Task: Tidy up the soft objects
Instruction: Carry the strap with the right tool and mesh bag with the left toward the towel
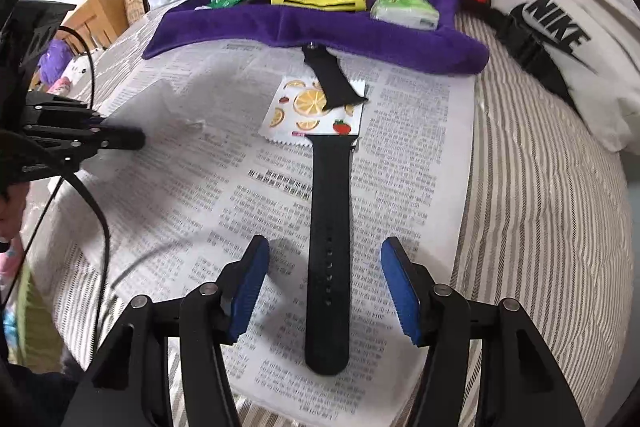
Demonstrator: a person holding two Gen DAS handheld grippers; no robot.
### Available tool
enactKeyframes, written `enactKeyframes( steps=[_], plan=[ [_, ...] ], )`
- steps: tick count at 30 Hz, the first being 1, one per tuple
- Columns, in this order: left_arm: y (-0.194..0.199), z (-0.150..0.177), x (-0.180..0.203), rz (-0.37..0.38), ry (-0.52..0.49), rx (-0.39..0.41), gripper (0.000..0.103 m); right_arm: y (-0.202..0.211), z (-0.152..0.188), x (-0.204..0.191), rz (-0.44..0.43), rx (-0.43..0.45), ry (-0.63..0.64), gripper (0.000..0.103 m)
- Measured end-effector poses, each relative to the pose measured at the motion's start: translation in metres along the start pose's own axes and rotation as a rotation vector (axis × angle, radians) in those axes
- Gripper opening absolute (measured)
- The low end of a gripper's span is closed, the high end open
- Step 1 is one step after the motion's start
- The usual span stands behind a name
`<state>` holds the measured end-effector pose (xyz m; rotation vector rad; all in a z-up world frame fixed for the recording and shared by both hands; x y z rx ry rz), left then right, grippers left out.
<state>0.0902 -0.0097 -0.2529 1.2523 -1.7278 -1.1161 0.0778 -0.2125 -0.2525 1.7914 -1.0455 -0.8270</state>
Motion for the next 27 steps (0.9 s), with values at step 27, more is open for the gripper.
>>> enactKeyframes(
  steps=[27],
  plan=[
    [0.021,-0.006,-0.012,0.022,0.031,0.061,0.006,0.01,-0.014,0.004,0.022,0.006,-0.095,0.02]
  ],
)
Point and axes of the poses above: each gripper's, at about its wrist camera, not at the fingertips, and y roughly against the way its jaws point, x to its right, z to its underside, the point moved 7 cm from there along -y, roughly the way its jaws point, and after that the axes turned 4 degrees about -z, right-handed, at the moved point
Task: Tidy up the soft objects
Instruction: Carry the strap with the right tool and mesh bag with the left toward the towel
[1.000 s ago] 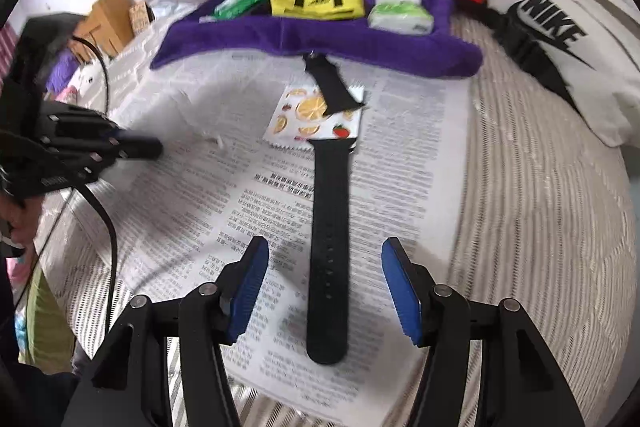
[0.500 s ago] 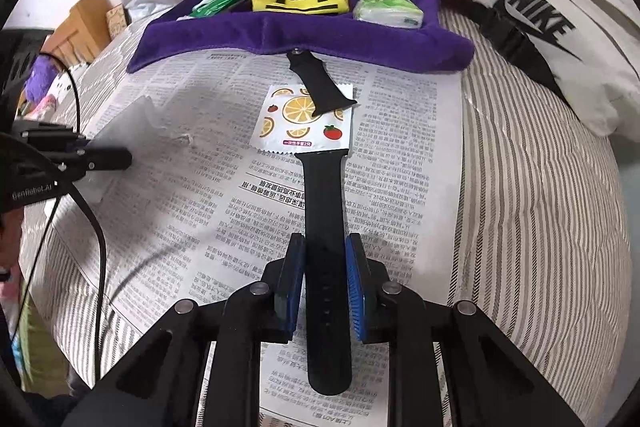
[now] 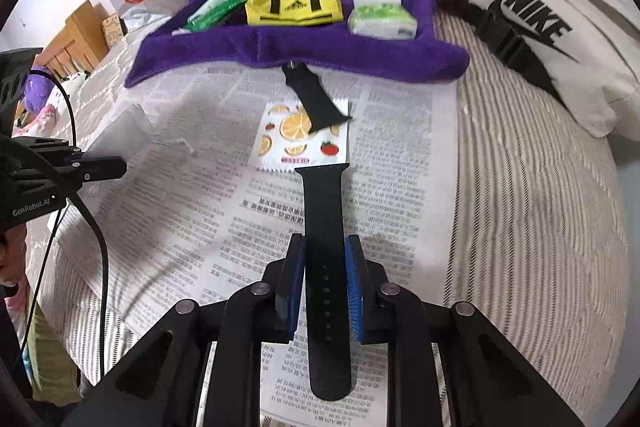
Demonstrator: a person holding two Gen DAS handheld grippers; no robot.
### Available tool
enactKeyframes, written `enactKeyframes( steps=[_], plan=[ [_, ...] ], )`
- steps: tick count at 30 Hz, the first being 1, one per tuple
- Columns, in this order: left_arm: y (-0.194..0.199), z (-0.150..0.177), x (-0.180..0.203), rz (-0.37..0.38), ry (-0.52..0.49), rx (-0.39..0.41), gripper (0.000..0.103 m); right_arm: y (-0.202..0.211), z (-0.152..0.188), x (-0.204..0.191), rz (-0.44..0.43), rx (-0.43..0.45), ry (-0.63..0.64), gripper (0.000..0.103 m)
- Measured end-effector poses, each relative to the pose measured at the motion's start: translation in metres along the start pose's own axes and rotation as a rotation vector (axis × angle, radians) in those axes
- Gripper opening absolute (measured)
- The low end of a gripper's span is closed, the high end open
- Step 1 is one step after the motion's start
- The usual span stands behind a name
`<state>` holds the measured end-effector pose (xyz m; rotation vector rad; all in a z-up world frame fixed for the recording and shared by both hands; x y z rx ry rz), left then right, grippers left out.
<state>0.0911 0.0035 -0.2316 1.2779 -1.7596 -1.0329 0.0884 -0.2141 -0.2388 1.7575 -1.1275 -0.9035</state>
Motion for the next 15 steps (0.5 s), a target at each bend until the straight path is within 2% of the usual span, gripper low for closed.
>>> enactKeyframes(
  steps=[15],
  plan=[
    [0.036,-0.044,-0.031,-0.04,0.033,0.076,0.006,0.028,-0.048,-0.008,-0.03,0.065,0.019,0.02]
  ],
)
Point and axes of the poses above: each gripper's, at about its wrist camera, not at the fingertips, and y roughly against the way its jaws point, x to its right, z to its underside, the point moved 7 cm from there along -y, roughly the way its jaws point, and after that the axes turned 4 degrees about -z, right-handed, at the moved point
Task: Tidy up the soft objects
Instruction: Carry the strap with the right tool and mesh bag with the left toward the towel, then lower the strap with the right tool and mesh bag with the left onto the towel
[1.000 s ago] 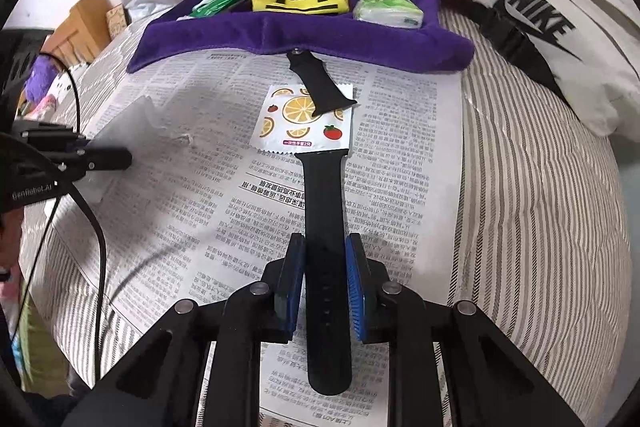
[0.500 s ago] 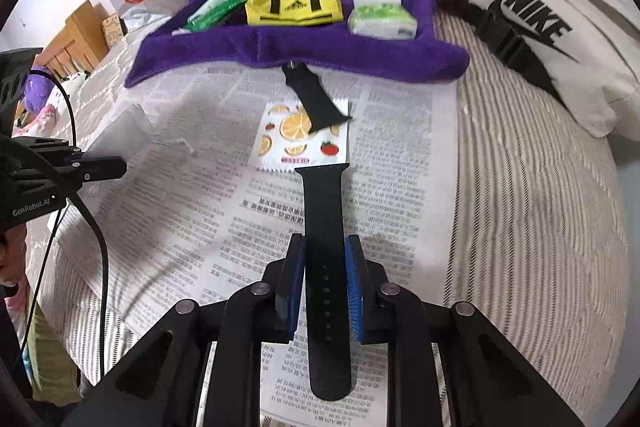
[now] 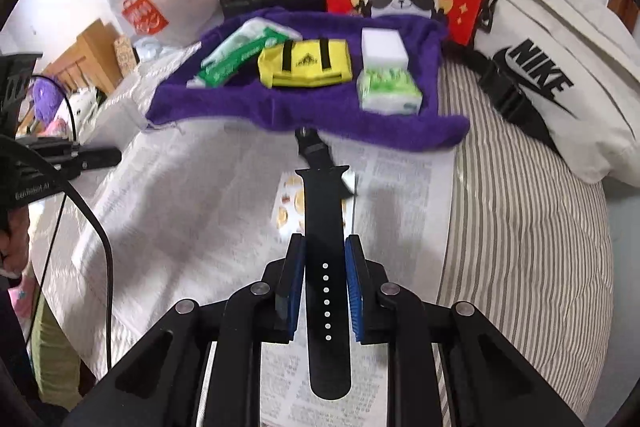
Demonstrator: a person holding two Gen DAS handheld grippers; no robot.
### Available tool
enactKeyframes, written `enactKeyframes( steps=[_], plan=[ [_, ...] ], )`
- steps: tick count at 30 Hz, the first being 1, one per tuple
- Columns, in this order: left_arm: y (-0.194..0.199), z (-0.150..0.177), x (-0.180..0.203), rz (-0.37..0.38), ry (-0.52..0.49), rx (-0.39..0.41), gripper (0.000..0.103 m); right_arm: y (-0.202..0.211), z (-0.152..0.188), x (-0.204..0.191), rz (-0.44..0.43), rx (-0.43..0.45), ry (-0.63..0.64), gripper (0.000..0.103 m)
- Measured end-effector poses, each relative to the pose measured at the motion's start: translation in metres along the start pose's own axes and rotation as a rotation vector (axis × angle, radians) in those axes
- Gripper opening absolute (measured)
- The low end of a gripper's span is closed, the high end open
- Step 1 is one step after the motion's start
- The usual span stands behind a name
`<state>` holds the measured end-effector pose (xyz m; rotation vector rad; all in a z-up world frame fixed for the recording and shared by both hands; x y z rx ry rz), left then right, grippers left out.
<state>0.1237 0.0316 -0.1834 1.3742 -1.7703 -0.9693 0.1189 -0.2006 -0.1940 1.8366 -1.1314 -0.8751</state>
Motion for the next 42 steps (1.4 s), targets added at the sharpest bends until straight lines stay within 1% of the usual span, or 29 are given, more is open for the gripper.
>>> enactKeyframes(
  steps=[6,9,13,21,29,40,42],
  plan=[
    [0.005,-0.022,-0.006,-0.005,0.005,0.024,0.006,0.0,-0.028,-0.006,-0.019,0.035,0.013,0.02],
    [0.006,-0.033,-0.01,0.005,0.01,0.031,0.006,-0.002,-0.043,-0.006,-0.029,0.045,0.014,0.02],
    [0.006,-0.045,-0.014,-0.004,0.005,0.035,0.006,-0.004,-0.061,-0.006,-0.042,0.054,0.012,0.02],
    [-0.006,-0.072,-0.021,0.007,0.007,0.033,0.006,-0.012,-0.099,-0.003,-0.05,0.087,0.01,0.02],
    [-0.028,-0.098,-0.024,0.026,0.015,0.015,0.006,-0.042,-0.134,0.008,-0.051,0.077,-0.004,0.02],
    [-0.063,-0.116,-0.035,0.034,0.03,-0.02,0.006,-0.088,-0.174,0.025,-0.036,0.068,-0.044,0.02],
    [-0.068,-0.118,-0.038,0.037,0.034,-0.023,0.006,-0.096,-0.179,0.027,-0.02,0.065,-0.048,0.02]
  ],
)
Point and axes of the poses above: each gripper's, at about its wrist camera, not at the fingertips, and y roughly against the way its jaws point, x to its right, z to its underside, the point moved 7 cm from there along -y, roughly the way its jaws point, and after that the axes turned 4 degrees about -z, right-handed, at the moved point
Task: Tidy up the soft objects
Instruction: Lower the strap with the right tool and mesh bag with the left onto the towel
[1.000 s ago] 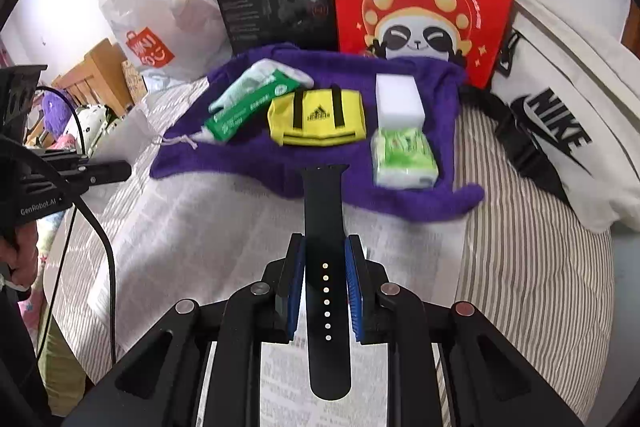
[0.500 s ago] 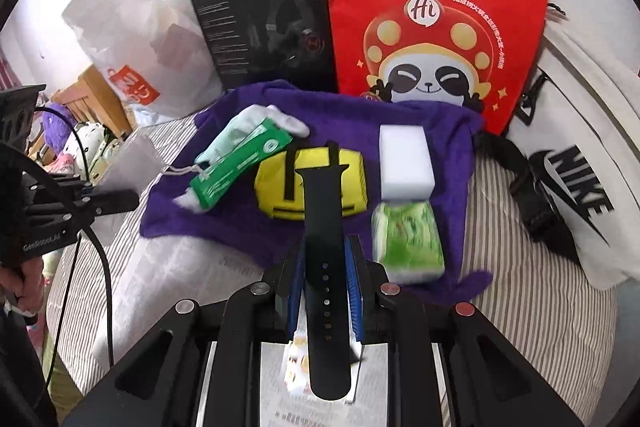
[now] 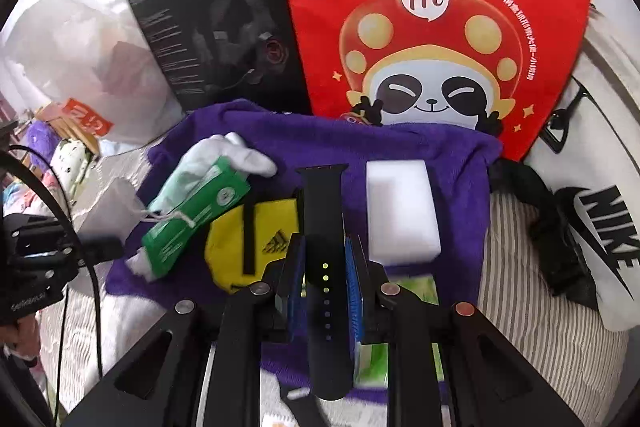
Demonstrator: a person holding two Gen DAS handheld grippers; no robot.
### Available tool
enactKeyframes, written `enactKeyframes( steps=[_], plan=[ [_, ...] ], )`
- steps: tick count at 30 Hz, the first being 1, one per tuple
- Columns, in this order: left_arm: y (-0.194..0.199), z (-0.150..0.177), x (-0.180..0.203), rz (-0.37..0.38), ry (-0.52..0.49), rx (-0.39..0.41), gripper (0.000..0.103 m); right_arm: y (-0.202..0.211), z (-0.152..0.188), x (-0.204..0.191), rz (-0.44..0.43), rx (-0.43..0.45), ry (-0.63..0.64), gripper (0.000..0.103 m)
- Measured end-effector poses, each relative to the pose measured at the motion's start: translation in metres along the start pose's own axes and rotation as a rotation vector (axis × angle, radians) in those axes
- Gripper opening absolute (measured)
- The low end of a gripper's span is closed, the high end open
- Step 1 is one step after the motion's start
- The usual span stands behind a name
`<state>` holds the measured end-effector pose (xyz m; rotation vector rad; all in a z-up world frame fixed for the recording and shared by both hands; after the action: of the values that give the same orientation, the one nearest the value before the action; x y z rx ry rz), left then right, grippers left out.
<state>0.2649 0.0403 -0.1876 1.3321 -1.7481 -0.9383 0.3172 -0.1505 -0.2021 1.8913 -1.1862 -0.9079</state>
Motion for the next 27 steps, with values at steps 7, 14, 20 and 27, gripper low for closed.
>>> enactKeyframes(
  steps=[7,14,20,27],
  plan=[
    [-0.013,-0.005,-0.004,0.01,-0.002,-0.012,0.006,-0.044,0.009,0.013,0.052,-0.084,-0.029,0.02],
    [-0.019,-0.01,-0.004,0.018,-0.005,-0.014,0.006,-0.039,0.004,0.014,0.031,-0.06,-0.024,0.033],
    [-0.026,-0.017,0.004,0.044,-0.009,-0.024,0.006,-0.021,0.001,0.011,0.031,-0.037,-0.009,0.04],
    [-0.051,-0.028,0.026,0.066,-0.041,-0.065,0.006,0.016,0.014,0.019,0.038,-0.006,-0.021,0.043]
  ],
)
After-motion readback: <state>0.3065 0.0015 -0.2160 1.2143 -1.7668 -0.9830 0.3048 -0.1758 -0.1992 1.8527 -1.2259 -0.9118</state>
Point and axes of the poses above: each gripper's, at about its wrist camera, not at the fingertips, and y roughly against the way its jaws point, x to its right, z to its underside, the point moved 7 cm from there along -y, roughly the way its jaws point, and after that the axes turned 4 degrees about -z, right-handed, at the moved point
